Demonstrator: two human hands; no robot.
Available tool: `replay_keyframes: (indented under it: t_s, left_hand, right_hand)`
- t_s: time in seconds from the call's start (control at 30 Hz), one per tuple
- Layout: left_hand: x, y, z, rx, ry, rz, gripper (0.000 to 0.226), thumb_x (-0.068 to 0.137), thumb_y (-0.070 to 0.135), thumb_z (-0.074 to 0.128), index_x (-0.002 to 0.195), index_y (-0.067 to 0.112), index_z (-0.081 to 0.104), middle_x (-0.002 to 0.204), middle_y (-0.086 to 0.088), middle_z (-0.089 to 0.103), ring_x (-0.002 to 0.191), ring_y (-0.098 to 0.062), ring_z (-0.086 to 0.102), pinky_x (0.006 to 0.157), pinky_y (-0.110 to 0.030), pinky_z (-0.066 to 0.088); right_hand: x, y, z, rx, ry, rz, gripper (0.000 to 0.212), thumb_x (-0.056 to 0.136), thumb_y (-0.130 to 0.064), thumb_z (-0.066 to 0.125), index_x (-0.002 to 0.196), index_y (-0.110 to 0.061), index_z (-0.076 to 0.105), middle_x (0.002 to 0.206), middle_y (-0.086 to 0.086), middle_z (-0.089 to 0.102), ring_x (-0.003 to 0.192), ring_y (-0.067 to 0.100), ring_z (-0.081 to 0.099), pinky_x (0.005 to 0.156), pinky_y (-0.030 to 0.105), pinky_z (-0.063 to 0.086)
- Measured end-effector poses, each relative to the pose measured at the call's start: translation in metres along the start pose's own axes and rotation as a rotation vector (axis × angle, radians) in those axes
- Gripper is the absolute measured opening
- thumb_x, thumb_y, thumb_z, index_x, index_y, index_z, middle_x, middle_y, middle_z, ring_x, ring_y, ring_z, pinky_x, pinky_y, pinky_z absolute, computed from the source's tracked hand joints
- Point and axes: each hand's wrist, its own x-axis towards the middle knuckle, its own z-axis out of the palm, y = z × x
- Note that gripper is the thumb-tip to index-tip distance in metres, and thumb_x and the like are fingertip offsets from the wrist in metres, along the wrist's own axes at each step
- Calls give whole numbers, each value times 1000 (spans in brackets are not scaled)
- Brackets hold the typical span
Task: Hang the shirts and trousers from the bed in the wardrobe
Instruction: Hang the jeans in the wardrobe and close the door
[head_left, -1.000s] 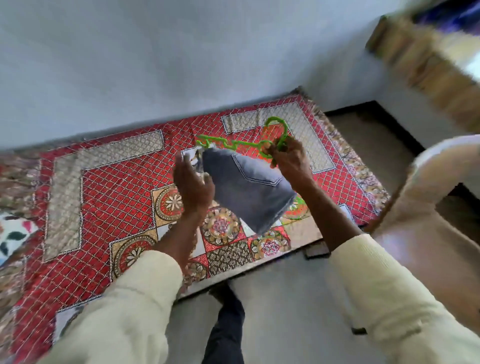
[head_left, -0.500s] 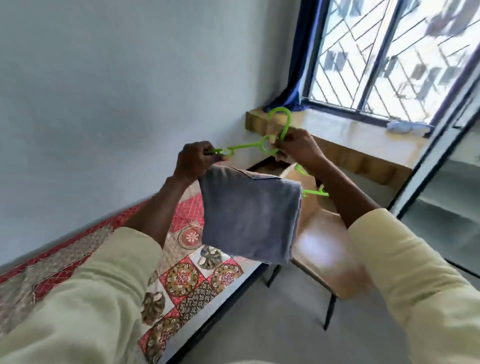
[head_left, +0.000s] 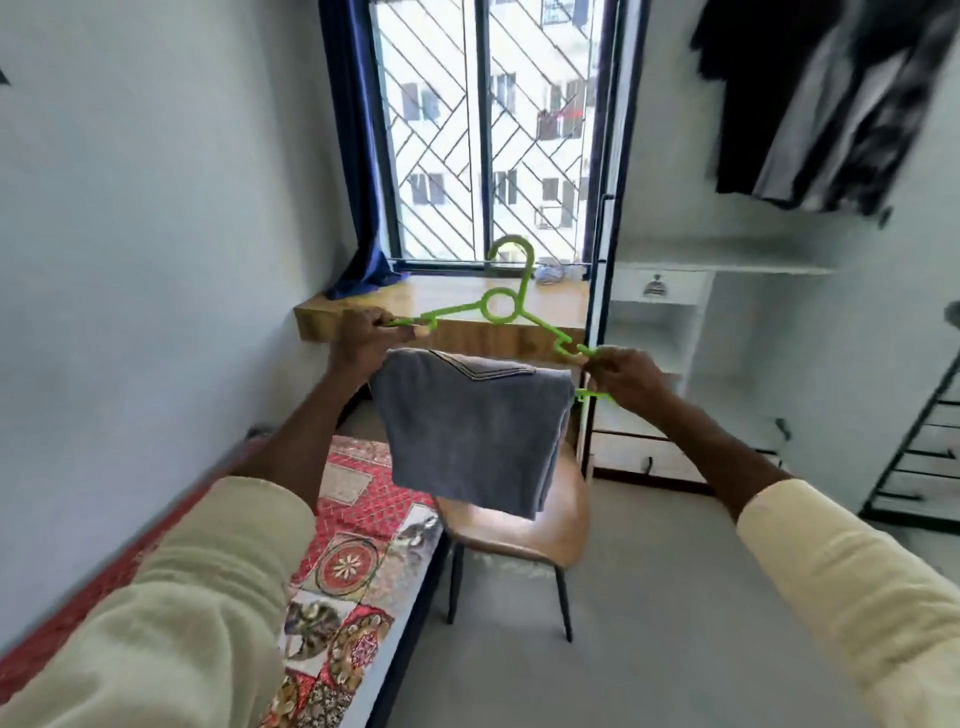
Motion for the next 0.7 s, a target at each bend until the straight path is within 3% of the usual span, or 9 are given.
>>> replay_keyframes:
  t_s: [0.1, 0.17, 0.23, 0.27, 0.4, 0.47, 0.57, 0.7]
  left_hand:
    - [20, 22, 48, -98, 34, 32, 50, 58, 48, 87, 50, 20, 47, 53, 8, 36, 56, -9, 33, 55, -32, 26]
    - [28, 47, 84, -107, 52, 50, 49, 56, 61, 81, 55, 21, 54, 57, 6, 50, 61, -9, 44, 60, -32, 35]
    - [38, 69, 121, -58, 77, 83, 49, 61, 66, 78, 81, 22, 71, 89, 3, 70, 90, -14, 61, 84, -35, 46]
    - [44, 80, 140, -37, 91, 108, 57, 64, 65, 76, 98, 20, 72, 108, 0, 69, 108, -19, 58, 95, -37, 43]
    - [64, 124, 224, -143, 28, 38, 100, 71, 58, 79, 148, 15, 33, 154, -13, 29, 143, -28, 25, 117, -44, 25]
    - [70, 139, 264, -336, -41, -89, 106, 68, 67, 78, 150, 21, 29, 153, -9, 35, 140, -26, 33, 115, -45, 31]
    - [79, 157, 325, -638, -300, -254, 95, 56, 82, 73, 130, 26, 58, 124, 0, 67, 112, -19, 64, 94, -40, 53]
    - [95, 175, 405, -633, -537, -403, 97, 50, 81, 77, 123, 19, 58, 117, 5, 64, 105, -18, 61, 96, -44, 46]
  right_hand:
    - [-11, 22, -39, -59, 189, 2, 48, 90, -62, 52, 86, -17, 70, 72, 13, 70, 72, 35, 67, 63, 43, 54]
    - [-12, 34, -72, -91, 306, 15, 53, 91, -65, 48, 82, -16, 66, 65, 10, 68, 65, 32, 66, 56, 37, 50]
    - [-10, 46, -101, -164, 404, 21, 53, 92, -64, 47, 78, -16, 64, 63, 9, 66, 61, 31, 63, 55, 31, 44]
    - [-8, 55, -114, -190, 446, 32, 58, 90, -70, 42, 76, -17, 61, 63, 9, 66, 61, 31, 63, 55, 34, 47]
    - [6, 98, -173, -225, 588, 85, 66, 85, -75, 34, 72, -14, 56, 68, 15, 66, 70, 39, 62, 66, 44, 50]
    - [20, 118, -203, -211, 666, 101, 67, 86, -73, 38, 77, -11, 62, 71, 19, 66, 71, 40, 62, 64, 44, 50]
    - [45, 137, -249, -195, 758, 152, 68, 86, -76, 38, 88, -14, 66, 77, 18, 68, 75, 39, 63, 69, 43, 52]
    - [88, 160, -299, -253, 816, 167, 56, 92, -61, 44, 96, -12, 71, 95, 23, 69, 92, 43, 60, 75, 41, 41]
